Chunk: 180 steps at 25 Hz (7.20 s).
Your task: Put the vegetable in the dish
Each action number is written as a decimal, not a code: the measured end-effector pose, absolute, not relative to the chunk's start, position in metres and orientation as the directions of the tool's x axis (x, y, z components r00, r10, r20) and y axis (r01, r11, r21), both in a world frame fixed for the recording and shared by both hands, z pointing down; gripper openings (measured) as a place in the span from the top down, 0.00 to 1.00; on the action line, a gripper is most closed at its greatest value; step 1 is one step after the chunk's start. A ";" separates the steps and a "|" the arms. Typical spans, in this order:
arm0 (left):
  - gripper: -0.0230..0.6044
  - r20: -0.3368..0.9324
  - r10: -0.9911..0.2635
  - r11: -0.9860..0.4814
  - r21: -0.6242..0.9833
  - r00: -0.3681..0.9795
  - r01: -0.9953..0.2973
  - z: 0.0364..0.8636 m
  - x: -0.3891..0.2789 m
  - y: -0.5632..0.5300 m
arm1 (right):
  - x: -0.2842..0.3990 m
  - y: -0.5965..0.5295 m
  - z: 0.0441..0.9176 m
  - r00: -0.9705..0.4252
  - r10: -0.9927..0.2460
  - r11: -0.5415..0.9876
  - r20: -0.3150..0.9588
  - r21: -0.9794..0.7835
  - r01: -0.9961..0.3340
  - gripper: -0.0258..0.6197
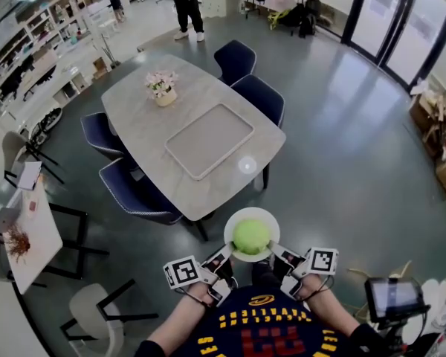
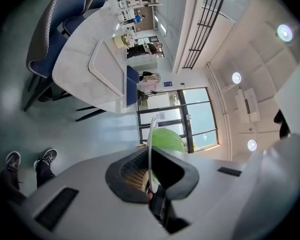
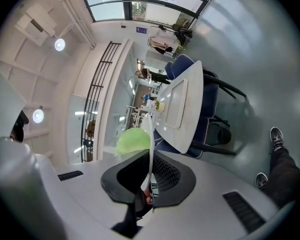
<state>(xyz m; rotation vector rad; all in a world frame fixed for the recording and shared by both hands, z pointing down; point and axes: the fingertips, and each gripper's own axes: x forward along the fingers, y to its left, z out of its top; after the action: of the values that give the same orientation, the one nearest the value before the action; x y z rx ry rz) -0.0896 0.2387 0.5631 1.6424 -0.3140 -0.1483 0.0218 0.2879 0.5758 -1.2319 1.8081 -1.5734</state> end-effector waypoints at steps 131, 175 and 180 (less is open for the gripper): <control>0.94 0.326 -0.732 0.169 0.938 0.598 -0.304 0.690 -0.057 -0.221 | 0.056 -0.263 0.668 -0.953 -0.264 0.144 0.150 -0.971 -0.193 0.93; 0.94 0.417 -0.680 0.292 0.908 0.603 -0.299 0.791 -0.065 -0.225 | 0.049 -0.261 0.792 -0.906 -0.183 -0.072 0.381 -0.924 -0.375 0.93; 0.93 0.435 -0.675 0.310 0.900 0.596 -0.306 0.797 -0.066 -0.226 | 0.048 -0.265 0.796 -0.902 -0.173 -0.068 0.396 -0.918 -0.390 0.93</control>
<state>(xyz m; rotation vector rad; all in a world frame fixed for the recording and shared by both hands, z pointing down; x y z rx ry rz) -0.0664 -0.2261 0.7967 1.2805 -0.9605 -0.3003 0.0481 -0.2646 0.7961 -0.6860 2.2426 -2.3171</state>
